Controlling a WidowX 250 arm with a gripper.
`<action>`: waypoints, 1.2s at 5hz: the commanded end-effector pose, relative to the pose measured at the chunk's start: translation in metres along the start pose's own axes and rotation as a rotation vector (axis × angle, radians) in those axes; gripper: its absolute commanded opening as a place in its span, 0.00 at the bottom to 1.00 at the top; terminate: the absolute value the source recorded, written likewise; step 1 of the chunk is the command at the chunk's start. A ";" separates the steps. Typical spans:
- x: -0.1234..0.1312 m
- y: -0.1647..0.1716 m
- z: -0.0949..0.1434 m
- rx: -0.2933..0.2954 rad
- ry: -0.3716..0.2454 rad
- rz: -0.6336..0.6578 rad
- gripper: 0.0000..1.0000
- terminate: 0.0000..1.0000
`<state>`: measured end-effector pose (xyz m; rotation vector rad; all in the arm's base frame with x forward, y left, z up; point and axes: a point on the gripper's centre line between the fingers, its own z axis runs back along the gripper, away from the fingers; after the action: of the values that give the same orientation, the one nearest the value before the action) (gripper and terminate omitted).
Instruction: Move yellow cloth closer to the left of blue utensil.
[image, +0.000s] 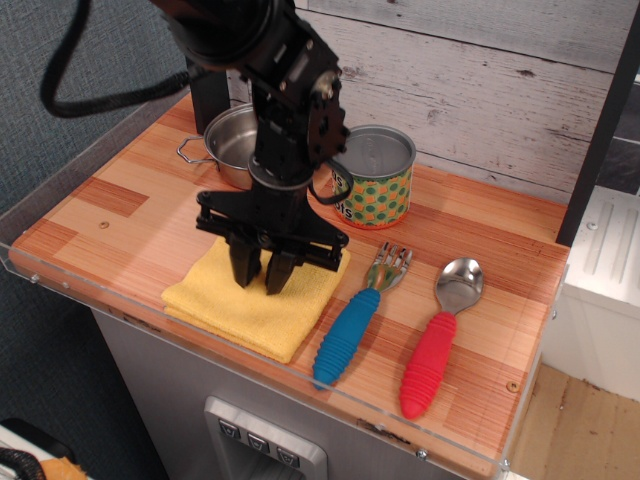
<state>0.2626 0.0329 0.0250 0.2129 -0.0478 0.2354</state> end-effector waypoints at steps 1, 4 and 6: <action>0.018 0.015 0.029 -0.015 -0.080 0.052 1.00 0.00; 0.018 0.013 0.068 -0.063 -0.135 0.043 1.00 0.00; 0.017 -0.027 0.091 -0.108 -0.155 -0.046 1.00 0.00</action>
<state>0.2784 -0.0085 0.0916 0.1361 -0.1478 0.1641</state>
